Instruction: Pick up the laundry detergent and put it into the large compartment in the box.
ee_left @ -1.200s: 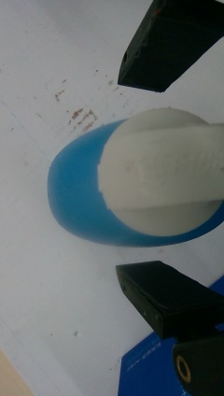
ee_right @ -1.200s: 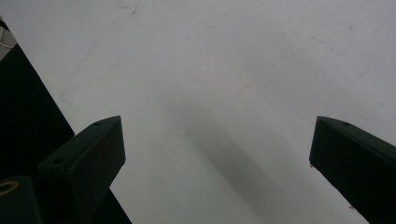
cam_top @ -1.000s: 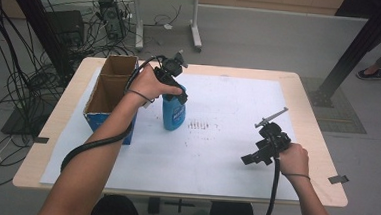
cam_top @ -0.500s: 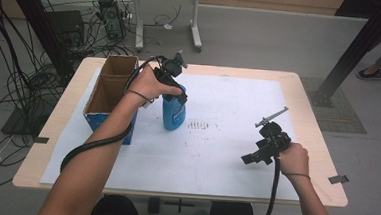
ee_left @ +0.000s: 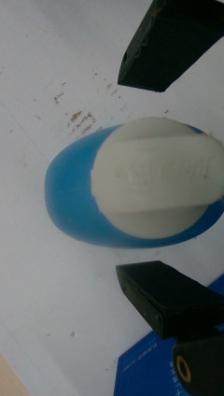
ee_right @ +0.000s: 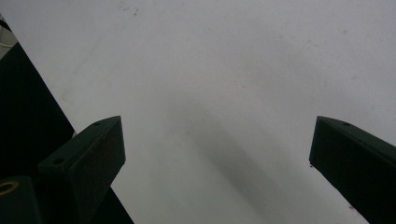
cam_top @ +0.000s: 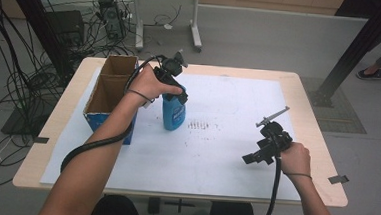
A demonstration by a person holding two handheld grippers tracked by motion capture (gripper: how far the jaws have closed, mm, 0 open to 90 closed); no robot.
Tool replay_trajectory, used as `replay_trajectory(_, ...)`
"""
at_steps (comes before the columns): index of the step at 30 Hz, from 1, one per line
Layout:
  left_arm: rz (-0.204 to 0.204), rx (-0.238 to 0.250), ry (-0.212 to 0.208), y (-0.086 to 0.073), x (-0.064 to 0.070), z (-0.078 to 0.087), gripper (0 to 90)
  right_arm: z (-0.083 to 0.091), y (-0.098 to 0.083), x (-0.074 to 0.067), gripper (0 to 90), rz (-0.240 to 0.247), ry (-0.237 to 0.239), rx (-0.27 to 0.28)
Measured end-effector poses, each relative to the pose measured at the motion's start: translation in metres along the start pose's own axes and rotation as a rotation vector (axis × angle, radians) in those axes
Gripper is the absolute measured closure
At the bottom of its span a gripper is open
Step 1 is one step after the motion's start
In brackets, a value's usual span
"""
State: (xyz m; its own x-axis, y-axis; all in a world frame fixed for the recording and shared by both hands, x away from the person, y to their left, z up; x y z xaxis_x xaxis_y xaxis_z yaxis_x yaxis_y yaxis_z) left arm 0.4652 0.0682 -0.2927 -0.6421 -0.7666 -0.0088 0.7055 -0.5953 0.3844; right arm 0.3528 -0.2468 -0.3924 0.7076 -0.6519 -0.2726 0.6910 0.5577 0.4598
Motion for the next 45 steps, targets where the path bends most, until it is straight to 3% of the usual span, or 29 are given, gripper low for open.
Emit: replay_trajectory(45, -0.003, -0.003, 0.005, 0.0013, -0.0004, 0.0006, 9.1, -0.0008, -0.0006, -0.0008, 3.3, 0.002, 0.006, -0.001)
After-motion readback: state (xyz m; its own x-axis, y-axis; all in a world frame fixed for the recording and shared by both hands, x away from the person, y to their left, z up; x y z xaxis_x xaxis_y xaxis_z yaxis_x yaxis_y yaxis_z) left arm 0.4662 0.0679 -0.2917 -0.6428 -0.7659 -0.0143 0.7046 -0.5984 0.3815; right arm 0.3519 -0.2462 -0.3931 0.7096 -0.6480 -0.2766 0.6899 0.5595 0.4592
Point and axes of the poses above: each handheld gripper's, and its own axes: z roughly backward along the jaws, y roughly out of its top, x roughly to its right, the point moved 2 cm from there along -z, roughly forward along the jaws, and after that the axes turned 1 degree about x, right-handed, at the moved point
